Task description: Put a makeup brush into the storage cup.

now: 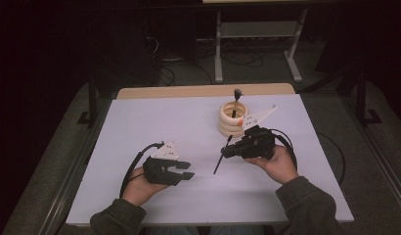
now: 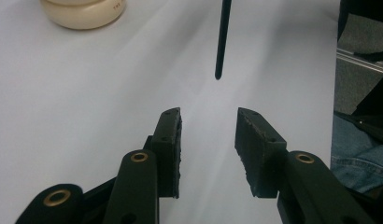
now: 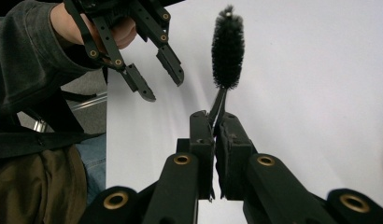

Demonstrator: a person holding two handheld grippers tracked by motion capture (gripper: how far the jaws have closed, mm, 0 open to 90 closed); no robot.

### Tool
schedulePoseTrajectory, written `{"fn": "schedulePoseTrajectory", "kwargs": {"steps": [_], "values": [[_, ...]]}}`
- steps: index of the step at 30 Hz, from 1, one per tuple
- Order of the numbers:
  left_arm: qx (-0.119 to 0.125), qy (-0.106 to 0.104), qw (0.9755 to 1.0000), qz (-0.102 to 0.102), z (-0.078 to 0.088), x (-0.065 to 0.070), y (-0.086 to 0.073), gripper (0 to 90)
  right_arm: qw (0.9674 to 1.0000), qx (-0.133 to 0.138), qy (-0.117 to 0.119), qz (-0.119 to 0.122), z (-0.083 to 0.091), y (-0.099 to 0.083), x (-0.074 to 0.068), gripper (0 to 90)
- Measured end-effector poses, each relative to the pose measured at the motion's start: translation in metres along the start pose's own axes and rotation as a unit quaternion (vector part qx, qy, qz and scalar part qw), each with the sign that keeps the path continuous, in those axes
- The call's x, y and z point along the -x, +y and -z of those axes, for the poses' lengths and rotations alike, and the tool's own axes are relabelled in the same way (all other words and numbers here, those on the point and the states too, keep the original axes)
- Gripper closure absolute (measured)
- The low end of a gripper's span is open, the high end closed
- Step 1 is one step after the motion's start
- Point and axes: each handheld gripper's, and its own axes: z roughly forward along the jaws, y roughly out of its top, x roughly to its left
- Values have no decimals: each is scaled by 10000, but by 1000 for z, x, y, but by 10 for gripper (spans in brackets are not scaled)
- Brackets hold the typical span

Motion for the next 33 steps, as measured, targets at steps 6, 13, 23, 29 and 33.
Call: {"fn": "schedulePoseTrajectory", "kwargs": {"steps": [6, 13, 23, 29, 33], "values": [[70, 63, 9999, 110, 1, 0, -5, 593, 10000, -30, -40, -48, 3, 0, 3, 848], [46, 139, 9998, 141, 2, -1, -10, 575, 9999, -91, -85, -101, 7, 0, 5, 848], [27, 257, 9995, 193, 6, -4, -16, 540, 9997, -74, -206, -133, 17, 3, 10, 848], [92, 326, 9992, 197, 11, -3, -20, 532, 9995, -61, -252, -168, 23, 5, 14, 847], [115, 350, 9991, 228, 14, -3, -22, 525, 9993, -37, -316, -204, 28, 6, 18, 847]]}}
